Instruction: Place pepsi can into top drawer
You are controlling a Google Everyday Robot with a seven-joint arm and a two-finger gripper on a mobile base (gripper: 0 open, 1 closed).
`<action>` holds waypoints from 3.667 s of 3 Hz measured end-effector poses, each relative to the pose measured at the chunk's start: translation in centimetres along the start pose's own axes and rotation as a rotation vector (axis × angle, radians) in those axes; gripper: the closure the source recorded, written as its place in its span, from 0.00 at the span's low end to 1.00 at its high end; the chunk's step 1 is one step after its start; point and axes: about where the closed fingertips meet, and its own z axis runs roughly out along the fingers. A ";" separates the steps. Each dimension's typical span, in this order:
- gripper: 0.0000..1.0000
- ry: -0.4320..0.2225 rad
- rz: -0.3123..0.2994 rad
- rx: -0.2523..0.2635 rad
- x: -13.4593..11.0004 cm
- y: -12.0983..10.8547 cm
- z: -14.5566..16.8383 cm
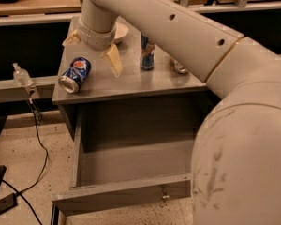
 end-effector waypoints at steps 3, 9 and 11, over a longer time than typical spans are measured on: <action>0.16 -0.006 -0.119 -0.076 -2.1 -2.0 5.6; 0.83 -0.098 0.260 -0.078 -0.7 3.6 -3.4; 0.73 -0.061 0.495 -0.179 -1.4 11.3 -8.4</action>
Offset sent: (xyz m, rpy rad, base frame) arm 0.0063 0.0551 -0.0486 -0.1130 -0.0138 0.1347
